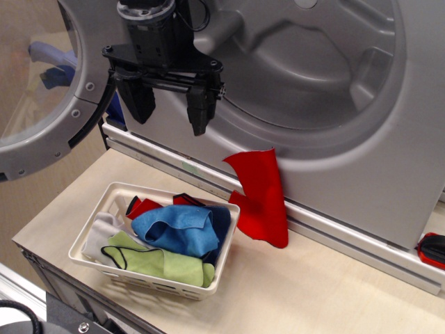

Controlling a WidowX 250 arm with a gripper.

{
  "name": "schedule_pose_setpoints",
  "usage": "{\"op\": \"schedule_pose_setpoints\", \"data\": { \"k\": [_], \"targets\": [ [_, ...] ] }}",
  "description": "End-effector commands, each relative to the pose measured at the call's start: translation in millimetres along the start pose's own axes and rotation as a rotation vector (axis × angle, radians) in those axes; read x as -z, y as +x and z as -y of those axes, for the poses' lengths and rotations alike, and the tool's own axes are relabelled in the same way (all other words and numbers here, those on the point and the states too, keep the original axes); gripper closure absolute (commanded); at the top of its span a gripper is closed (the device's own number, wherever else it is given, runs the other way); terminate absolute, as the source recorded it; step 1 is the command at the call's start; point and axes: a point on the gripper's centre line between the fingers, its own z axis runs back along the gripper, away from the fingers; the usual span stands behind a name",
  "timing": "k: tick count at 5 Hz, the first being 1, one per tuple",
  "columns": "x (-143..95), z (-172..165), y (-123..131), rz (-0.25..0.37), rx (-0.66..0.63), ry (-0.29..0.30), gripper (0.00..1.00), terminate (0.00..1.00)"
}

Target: Put clothes in laundry machine

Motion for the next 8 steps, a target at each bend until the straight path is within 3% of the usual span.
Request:
{"op": "schedule_pose_setpoints", "data": {
  "k": [1, 2, 4, 8],
  "targets": [
    [0.0, 0.0, 0.0, 0.000, 0.000, 0.000, 0.00, 0.00],
    [11.8, 1.3, -16.4, 0.028, 0.225, -0.013, 0.00, 0.00],
    [52.3, -4.5, -38.4, 0.049, 0.404, -0.016, 0.00, 0.00],
    [115.4, -13.2, -41.9, 0.021, 0.430, 0.034, 0.00, 0.00]
  ]
}}
